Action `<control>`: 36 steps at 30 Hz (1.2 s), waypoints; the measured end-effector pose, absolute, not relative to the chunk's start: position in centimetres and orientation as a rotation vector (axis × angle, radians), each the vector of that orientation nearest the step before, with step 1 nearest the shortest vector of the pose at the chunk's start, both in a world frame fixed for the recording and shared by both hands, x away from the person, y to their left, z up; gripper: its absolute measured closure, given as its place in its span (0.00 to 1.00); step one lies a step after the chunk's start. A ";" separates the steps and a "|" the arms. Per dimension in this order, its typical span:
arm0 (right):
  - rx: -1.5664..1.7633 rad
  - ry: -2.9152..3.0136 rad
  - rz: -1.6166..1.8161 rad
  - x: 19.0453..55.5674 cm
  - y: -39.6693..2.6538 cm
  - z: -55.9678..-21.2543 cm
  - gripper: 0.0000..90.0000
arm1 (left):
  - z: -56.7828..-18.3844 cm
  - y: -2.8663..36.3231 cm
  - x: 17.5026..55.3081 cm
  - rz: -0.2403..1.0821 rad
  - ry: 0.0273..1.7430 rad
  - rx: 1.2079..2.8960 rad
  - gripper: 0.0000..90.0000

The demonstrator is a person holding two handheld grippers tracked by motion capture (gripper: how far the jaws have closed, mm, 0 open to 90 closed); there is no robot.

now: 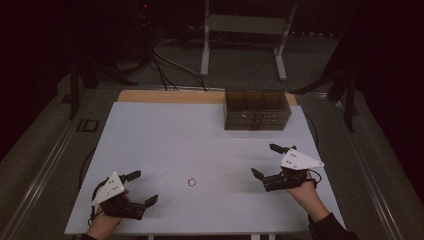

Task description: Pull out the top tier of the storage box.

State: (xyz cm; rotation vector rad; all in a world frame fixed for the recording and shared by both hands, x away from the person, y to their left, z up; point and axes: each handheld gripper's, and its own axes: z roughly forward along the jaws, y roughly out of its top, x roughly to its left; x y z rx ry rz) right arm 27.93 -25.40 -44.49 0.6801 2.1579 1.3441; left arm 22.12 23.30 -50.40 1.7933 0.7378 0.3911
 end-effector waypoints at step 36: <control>0.415 2.110 0.877 33.0 -24.9 -43.9 0.03 | -50.4 23.3 22.1 0.395 0.725 1.802 0.00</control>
